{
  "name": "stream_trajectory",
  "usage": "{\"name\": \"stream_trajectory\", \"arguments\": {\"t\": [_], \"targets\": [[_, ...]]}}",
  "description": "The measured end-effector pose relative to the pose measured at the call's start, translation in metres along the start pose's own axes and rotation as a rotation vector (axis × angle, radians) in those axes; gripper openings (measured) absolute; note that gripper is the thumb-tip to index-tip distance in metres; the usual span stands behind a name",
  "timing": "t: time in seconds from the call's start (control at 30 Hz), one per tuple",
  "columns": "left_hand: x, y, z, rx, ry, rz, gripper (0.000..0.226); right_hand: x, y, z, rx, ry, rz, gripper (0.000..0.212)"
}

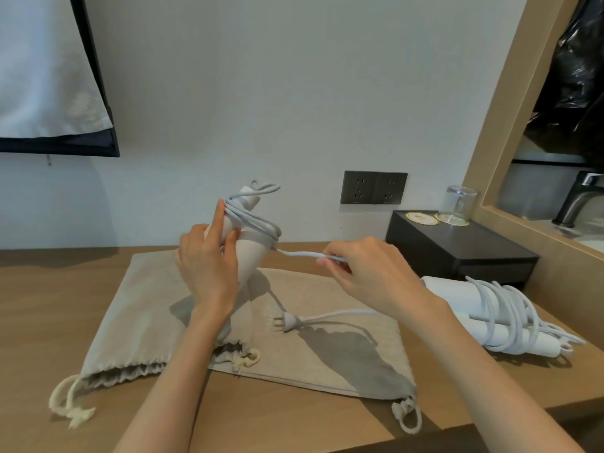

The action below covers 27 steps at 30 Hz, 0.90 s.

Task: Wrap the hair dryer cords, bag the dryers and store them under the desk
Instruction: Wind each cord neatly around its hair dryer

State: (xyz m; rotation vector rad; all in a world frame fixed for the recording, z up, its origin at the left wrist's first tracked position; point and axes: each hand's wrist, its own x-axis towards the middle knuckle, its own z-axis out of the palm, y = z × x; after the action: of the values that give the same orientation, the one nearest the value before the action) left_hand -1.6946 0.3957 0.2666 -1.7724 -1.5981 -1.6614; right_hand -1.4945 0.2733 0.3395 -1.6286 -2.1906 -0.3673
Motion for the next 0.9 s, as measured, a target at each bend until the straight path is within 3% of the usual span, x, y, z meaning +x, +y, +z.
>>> {"name": "stream_trajectory", "arguments": {"t": [0.13,0.23,0.37,0.53,0.9], "targets": [[-0.005,-0.002,0.008,0.106,-0.037,0.185,0.050,0.007,-0.008,-0.012,-0.227,0.293,-0.154,0.030],[-0.011,0.002,0.013,0.064,-0.059,0.321,0.047,0.015,-0.006,-0.013,-0.203,0.350,-0.220,0.037],[-0.019,0.011,0.020,-0.028,-0.113,0.529,0.046,0.023,-0.001,-0.012,-0.144,0.335,-0.269,0.038],[-0.034,0.030,0.027,-0.108,-0.191,0.729,0.032,0.029,0.010,-0.001,-0.095,0.231,-0.225,0.015],[-0.044,0.044,0.023,-0.285,-0.189,0.716,0.025,0.036,0.037,-0.003,0.249,0.101,0.058,0.021]]}}
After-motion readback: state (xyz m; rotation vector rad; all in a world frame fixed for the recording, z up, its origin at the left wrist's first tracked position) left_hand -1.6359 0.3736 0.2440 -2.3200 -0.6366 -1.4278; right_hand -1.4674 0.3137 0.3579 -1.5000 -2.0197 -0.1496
